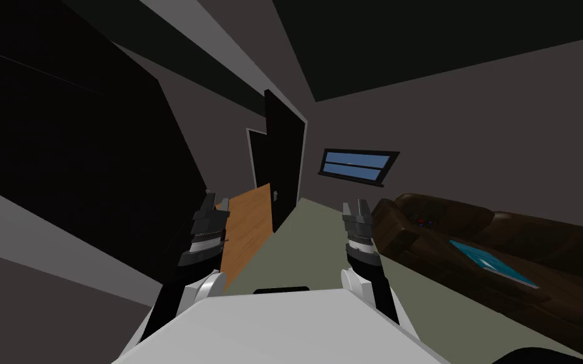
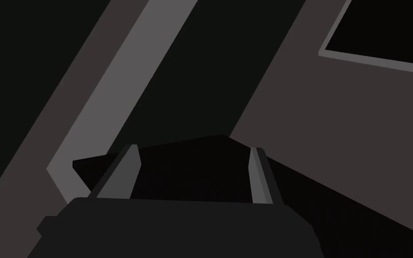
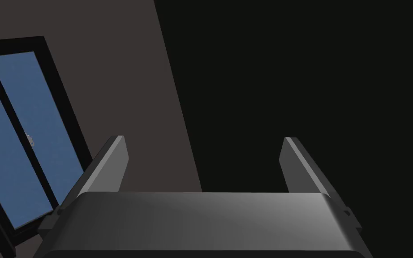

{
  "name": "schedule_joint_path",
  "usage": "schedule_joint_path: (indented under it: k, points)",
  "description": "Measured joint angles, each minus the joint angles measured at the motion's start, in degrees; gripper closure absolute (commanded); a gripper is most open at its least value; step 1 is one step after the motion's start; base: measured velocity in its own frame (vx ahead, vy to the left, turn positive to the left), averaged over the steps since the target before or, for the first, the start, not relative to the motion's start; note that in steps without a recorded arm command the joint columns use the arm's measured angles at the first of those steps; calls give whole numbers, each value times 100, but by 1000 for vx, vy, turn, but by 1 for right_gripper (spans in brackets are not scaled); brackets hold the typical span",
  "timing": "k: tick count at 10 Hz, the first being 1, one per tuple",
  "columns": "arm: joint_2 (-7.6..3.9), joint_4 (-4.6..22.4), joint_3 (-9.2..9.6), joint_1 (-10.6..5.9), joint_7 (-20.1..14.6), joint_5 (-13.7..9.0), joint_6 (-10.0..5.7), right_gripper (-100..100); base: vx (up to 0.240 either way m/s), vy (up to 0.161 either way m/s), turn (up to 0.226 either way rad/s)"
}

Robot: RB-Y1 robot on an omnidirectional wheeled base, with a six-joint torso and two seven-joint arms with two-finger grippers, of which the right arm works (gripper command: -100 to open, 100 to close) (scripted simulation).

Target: Push the door open

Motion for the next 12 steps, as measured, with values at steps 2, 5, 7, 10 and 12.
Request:
schedule_joint_path:
  k: [2, 5, 7, 10, 12]
  points:
    - [-100, 277, 49, -52, -11, -29, -81, -100, 187, -44, 124]
    - [-159, 563, 225, -143, 42, -6, -78, -100, 137, -33, 67]
    - [-202, 849, 310, -271, 71, -1, -109, -100, 129, -34, 132]
    - [-272, 1202, 457, -343, 98, -6, -173, -100, 92, -36, 81]
    - [-316, 1412, 546, -397, 112, -11, -196, -100, 92, -30, 103]
